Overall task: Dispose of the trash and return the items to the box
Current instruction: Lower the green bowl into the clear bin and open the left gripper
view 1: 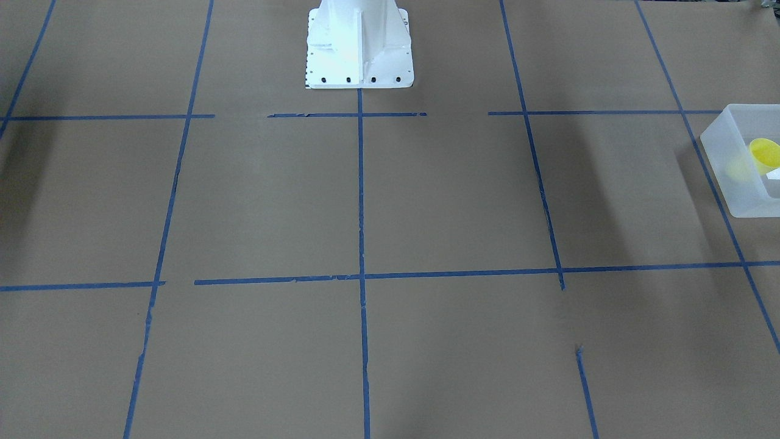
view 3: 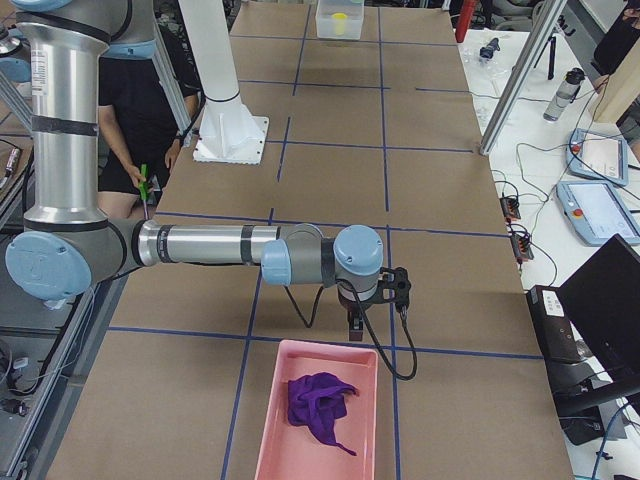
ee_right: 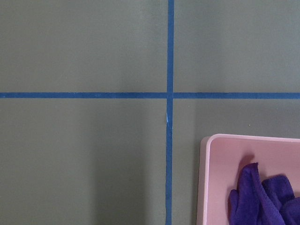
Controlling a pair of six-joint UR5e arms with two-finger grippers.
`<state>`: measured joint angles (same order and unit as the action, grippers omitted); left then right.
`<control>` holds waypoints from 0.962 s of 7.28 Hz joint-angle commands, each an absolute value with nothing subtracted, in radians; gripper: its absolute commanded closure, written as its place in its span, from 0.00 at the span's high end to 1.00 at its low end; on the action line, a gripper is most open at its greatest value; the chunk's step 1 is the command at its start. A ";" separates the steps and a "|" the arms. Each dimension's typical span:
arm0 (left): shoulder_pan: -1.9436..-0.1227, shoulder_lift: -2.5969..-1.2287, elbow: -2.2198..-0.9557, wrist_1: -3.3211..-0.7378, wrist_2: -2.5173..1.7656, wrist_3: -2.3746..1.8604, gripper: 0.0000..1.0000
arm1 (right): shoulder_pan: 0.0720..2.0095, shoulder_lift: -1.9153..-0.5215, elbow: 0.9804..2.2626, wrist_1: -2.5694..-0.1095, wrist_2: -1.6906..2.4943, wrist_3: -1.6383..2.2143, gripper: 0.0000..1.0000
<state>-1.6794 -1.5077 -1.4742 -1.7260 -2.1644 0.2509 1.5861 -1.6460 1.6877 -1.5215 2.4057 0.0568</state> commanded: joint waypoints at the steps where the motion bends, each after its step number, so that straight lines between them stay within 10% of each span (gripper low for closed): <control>1: -1.684 -1.392 -1.403 -1.941 -2.143 0.259 0.00 | 1.586 -1.646 1.689 -1.522 2.404 0.057 1.00; 4: -1.686 -1.402 -1.373 -1.979 -2.057 0.252 0.00 | 1.586 -1.646 1.689 -1.522 2.404 0.057 1.00; 5: -1.686 -1.405 -1.374 -1.980 -2.057 0.253 0.30 | 1.586 -1.646 1.689 -1.522 2.404 0.057 1.00; 6: -1.686 -1.405 -1.379 -1.980 -2.057 0.250 0.99 | 1.586 -1.646 1.690 -1.522 2.404 0.057 1.00; 7: -1.686 -1.407 -1.381 -1.982 -2.057 0.250 1.00 | 1.586 -1.646 1.692 -1.520 2.404 0.057 1.00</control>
<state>-1.6858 -1.4048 -1.3782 -1.9802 -2.0583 0.2512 1.5862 -1.6460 1.6905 -1.5214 2.4037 0.0568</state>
